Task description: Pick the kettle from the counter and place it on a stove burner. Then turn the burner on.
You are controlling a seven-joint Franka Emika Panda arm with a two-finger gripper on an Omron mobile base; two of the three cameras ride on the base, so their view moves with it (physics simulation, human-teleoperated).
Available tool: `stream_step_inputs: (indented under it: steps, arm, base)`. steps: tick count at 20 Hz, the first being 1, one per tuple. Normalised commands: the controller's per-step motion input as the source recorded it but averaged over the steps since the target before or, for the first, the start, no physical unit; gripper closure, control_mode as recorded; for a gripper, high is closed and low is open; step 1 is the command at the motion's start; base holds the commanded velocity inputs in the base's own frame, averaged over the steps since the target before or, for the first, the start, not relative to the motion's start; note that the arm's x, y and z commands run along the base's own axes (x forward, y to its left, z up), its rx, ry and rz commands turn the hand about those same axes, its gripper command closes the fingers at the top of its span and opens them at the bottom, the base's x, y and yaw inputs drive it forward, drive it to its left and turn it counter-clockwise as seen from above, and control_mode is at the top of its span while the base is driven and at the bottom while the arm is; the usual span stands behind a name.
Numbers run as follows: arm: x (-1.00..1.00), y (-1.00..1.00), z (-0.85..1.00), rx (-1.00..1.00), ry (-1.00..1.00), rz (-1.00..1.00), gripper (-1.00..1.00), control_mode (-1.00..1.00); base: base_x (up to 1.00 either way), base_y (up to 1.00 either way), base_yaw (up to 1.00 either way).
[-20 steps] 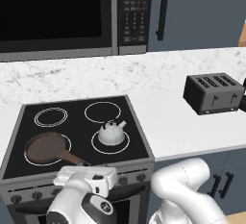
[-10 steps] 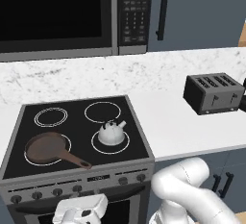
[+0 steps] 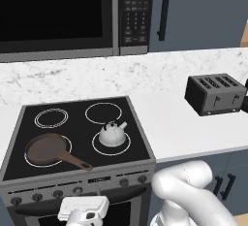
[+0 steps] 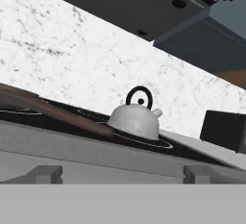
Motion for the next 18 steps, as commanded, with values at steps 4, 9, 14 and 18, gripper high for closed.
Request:
stream_step_inputs:
  steps: [4,9,14,18]
  arm:
    - [0.0,0.21,-0.73,0.02,-0.01,0.0,-1.0,-1.0]
    - [0.24,0.31,-0.26,0.01,-0.08,0.0,-1.0,-1.0]
    - [0.32,0.15,-0.12,0.01,-0.05,0.0,-1.0,-1.0]
    - [0.39,0.16,-0.36,0.01,0.0,0.0,-1.0,-1.0]
  base:
    - [0.0,0.0,0.0]
    - [0.0,0.0,0.0]
    - [0.0,0.0,0.0]
    - [0.0,0.0,0.0]
